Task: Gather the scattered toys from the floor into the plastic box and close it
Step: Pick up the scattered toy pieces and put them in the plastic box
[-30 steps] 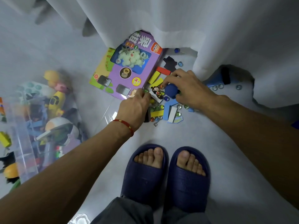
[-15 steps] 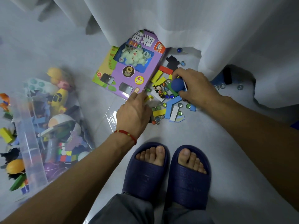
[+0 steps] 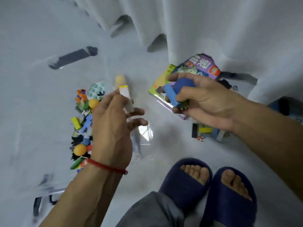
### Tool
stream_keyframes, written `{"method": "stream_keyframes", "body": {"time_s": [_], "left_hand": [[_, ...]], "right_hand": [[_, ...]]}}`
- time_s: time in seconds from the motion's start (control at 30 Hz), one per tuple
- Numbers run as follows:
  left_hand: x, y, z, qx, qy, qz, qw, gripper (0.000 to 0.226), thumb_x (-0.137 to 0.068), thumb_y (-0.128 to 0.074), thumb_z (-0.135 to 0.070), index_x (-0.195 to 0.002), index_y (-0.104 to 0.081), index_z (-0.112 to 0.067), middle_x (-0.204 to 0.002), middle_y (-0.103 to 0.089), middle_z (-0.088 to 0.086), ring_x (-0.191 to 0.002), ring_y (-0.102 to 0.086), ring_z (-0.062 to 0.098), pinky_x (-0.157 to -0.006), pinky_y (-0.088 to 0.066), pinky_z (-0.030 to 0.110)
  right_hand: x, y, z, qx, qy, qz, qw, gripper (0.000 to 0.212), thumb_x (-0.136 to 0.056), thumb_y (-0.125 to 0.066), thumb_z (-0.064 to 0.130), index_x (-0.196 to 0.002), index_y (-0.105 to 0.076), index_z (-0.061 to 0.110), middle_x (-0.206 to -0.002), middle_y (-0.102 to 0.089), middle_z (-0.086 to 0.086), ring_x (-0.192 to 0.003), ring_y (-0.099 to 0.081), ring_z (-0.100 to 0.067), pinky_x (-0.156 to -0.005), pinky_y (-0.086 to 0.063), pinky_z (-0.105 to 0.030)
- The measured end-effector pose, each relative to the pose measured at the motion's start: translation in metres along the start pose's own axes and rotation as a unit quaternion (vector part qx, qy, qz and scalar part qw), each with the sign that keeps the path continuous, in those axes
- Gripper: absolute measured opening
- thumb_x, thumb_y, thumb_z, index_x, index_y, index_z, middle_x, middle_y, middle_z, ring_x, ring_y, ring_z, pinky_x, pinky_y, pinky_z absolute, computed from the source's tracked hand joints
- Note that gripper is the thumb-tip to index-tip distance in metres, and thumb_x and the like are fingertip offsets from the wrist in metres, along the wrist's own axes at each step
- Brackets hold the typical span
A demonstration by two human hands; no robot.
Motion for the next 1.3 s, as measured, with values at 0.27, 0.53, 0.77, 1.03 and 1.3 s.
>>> {"method": "stream_keyframes", "body": {"time_s": [0.27,0.53,0.77,1.03,1.3], "left_hand": [[-0.021,0.099,-0.007,0.125,0.075,-0.224,0.964,0.005,-0.098,-0.049,-0.01,-0.099,-0.053,-0.013,-0.102,-0.055,0.005,-0.086,-0.071,0.015,-0.087,-0.058,0.037],[-0.035,0.08,-0.016,0.097,-0.063,-0.195,0.974,0.03,-0.094,-0.049,-0.005,-0.119,-0.064,-0.012,-0.115,-0.069,0.001,-0.109,-0.067,0.016,-0.095,-0.054,0.03],[-0.009,-0.015,-0.017,0.04,-0.13,0.025,0.99,0.035,-0.081,-0.055,0.009,-0.114,-0.064,-0.001,-0.114,-0.069,0.012,-0.104,-0.068,0.025,-0.092,-0.056,0.041],[-0.002,-0.121,0.151,-0.282,0.005,0.213,0.935,0.04,-0.081,-0.073,-0.014,-0.118,-0.061,-0.024,-0.113,-0.061,-0.003,-0.096,-0.059,0.012,-0.078,-0.047,0.021],[-0.004,-0.137,0.207,-0.429,-0.161,0.227,0.859,0.085,-0.068,-0.088,-0.035,-0.136,-0.041,-0.016,-0.125,-0.037,0.007,-0.099,-0.039,0.012,-0.086,-0.043,0.019]], "right_hand": [[-0.068,-0.166,-0.02,0.016,-0.093,0.13,0.987,0.015,-0.093,-0.056,0.006,-0.108,-0.054,0.005,-0.134,-0.049,-0.035,-0.126,-0.051,-0.051,-0.106,-0.047,-0.052],[-0.059,-0.087,-0.021,0.06,-0.073,0.034,0.995,0.032,-0.094,-0.053,0.015,-0.117,-0.067,-0.003,-0.119,-0.068,-0.025,-0.104,-0.071,-0.034,-0.091,-0.058,-0.048],[0.012,0.119,-0.044,0.457,-0.014,-0.344,0.82,0.018,-0.092,-0.056,0.009,-0.098,-0.069,0.019,-0.089,-0.071,-0.001,-0.07,-0.063,-0.01,-0.062,-0.049,-0.018],[0.061,0.176,-0.106,0.611,-0.059,-0.358,0.704,0.059,-0.079,-0.075,0.025,-0.132,-0.05,0.029,-0.131,-0.044,-0.008,-0.118,-0.046,-0.029,-0.087,-0.048,-0.039],[0.045,0.166,-0.115,0.665,-0.019,-0.347,0.661,0.074,-0.082,-0.08,0.035,-0.143,-0.039,0.024,-0.15,-0.026,-0.012,-0.132,-0.038,-0.032,-0.093,-0.052,-0.044]]}}
Point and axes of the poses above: each hand's wrist, its own x-axis away from the middle knuckle, its own y-axis out of the back of the hand, z = x × y, the point moved 6 cm from there along -x, towards the middle knuckle
